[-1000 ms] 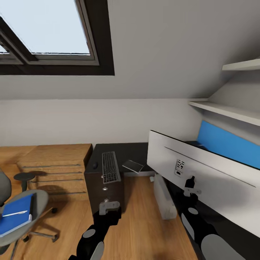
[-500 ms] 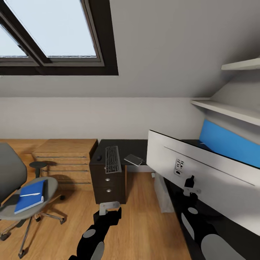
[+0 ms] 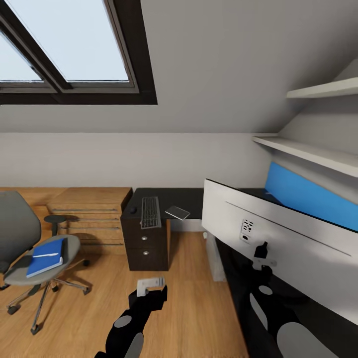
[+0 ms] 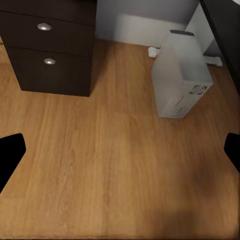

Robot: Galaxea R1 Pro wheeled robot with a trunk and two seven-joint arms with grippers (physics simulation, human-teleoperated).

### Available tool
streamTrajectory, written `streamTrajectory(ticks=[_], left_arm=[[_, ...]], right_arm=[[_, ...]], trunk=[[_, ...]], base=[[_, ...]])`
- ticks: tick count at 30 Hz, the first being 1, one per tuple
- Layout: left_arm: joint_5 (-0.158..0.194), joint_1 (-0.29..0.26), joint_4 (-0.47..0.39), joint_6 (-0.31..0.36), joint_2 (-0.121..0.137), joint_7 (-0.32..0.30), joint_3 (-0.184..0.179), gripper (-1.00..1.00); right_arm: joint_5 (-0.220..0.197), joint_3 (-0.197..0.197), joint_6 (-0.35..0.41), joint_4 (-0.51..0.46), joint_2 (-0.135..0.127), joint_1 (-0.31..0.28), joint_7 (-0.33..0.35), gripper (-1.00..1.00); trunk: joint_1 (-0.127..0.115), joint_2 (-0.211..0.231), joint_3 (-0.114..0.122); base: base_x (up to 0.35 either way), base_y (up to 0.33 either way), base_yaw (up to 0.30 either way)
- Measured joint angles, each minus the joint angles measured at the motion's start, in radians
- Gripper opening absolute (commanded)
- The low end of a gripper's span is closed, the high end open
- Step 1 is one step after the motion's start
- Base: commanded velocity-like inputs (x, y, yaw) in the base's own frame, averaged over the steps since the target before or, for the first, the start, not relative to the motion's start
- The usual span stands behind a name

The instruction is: In the bedroom, organize the workspace by keeping the computer under the desk, ensuring the monitor is on the desk, placing the keyboard on the desk next to the monitor, placing the mouse on the desk next to the keyboard, moving the folder from the swivel chair onto the desk next to the mouse, stacking the notebook on top of the folder with the pen on top of the notebook, and positioning the swivel chair next to the desk.

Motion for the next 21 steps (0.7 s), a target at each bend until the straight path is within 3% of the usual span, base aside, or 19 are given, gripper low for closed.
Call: streamTrajectory(ticks=[21], left_arm=[[0.0,0.0,0.0,0.0,0.0,0.0,0.0,1.0]], right_arm=[[0.001,0.001,0.0,0.001,0.0,0.0,0.002,-1.0]], trunk=[[0.0,0.0,0.0]], base=[[-0.326,-0.076,0.0]])
